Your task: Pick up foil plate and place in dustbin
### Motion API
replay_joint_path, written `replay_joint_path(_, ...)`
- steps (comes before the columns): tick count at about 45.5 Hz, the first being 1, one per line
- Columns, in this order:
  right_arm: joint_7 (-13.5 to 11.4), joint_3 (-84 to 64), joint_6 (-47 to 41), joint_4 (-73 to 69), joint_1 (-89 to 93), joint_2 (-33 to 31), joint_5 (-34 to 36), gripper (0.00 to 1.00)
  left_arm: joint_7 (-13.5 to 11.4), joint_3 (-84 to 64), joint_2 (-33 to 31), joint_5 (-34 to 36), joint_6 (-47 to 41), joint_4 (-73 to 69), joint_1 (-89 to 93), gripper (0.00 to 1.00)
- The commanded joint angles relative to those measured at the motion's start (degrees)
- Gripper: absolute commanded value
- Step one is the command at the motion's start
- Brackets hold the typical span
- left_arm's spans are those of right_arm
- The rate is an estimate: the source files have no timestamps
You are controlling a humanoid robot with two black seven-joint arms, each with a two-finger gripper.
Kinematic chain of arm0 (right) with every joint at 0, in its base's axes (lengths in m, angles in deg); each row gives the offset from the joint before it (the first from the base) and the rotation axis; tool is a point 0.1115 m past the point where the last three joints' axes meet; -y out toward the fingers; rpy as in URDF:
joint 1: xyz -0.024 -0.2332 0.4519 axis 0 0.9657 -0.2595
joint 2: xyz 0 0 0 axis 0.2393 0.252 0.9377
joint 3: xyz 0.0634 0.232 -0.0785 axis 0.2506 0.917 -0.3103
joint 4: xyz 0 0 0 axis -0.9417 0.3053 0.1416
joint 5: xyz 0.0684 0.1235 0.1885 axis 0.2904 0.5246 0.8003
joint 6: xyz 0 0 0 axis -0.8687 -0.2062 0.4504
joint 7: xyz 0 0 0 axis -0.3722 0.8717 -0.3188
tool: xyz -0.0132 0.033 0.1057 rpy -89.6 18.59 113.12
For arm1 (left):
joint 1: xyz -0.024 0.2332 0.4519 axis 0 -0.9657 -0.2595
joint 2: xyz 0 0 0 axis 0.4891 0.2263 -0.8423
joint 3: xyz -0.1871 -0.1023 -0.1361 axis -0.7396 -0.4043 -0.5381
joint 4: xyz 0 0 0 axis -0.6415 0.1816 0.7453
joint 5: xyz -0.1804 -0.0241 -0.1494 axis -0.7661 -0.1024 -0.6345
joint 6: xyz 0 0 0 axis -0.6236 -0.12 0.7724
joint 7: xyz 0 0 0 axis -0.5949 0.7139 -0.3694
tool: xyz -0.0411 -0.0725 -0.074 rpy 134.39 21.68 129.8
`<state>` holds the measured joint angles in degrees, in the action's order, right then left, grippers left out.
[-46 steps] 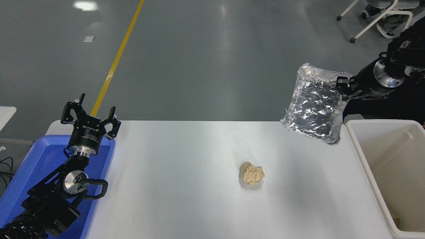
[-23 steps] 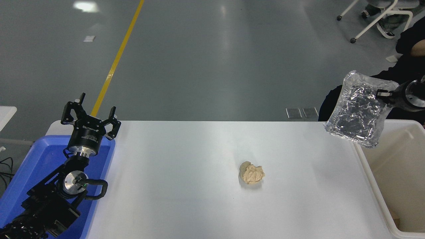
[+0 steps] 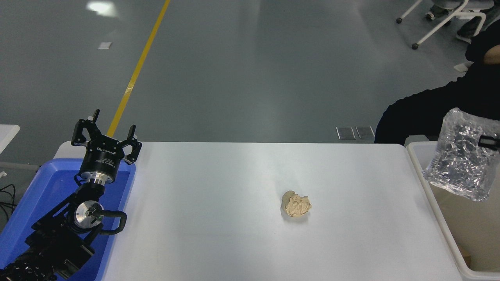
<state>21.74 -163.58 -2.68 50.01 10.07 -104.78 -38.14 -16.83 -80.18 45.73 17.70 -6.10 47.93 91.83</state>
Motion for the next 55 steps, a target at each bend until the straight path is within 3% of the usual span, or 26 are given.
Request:
replay_joint_path(1, -1.1, 0.2, 3.5, 4.4, 8.5, -0.2, 5.0, 0.00, 0.0, 0.0, 0.0, 0.0, 0.0, 0.0, 0.0, 0.98)
replay_joint_path(8, -1.1, 0.2, 5.7, 6.6, 13.1, -0.1, 9.2, 0.00, 0.0, 0.0, 0.0, 0.0, 0.0, 0.0, 0.0, 0.98)
replay_joint_path(33, -1.1, 3.9, 8.9, 8.1, 18.4, -0.8, 9.3, 0.00, 0.0, 0.0, 0.0, 0.0, 0.0, 0.0, 0.0, 0.98)
replay_joint_path(35, -1.1, 4.2, 9.0, 8.1, 18.4, -0.7, 9.3, 0.11, 0.0, 0.0, 0.0, 0.0, 0.0, 0.0, 0.0, 0.98)
replay_joint_path(42, -1.1, 6.3, 9.7, 8.1, 18.2, -0.4, 9.3, 0.74, 0.0, 0.0, 0.0, 0.0, 0.0, 0.0, 0.0, 0.98)
replay_joint_path(46, -1.1, 6.8, 9.7, 7.9, 17.7, -0.2, 9.4, 0.95, -0.1, 0.0, 0.0, 0.0, 0.0, 0.0, 0.0, 0.98)
replay_joint_path(55, -1.1, 9.0, 9.7, 5.4, 13.7, -0.4, 9.3, 1.00, 0.0, 0.0, 0.0, 0.0, 0.0, 0.0, 0.0, 0.98)
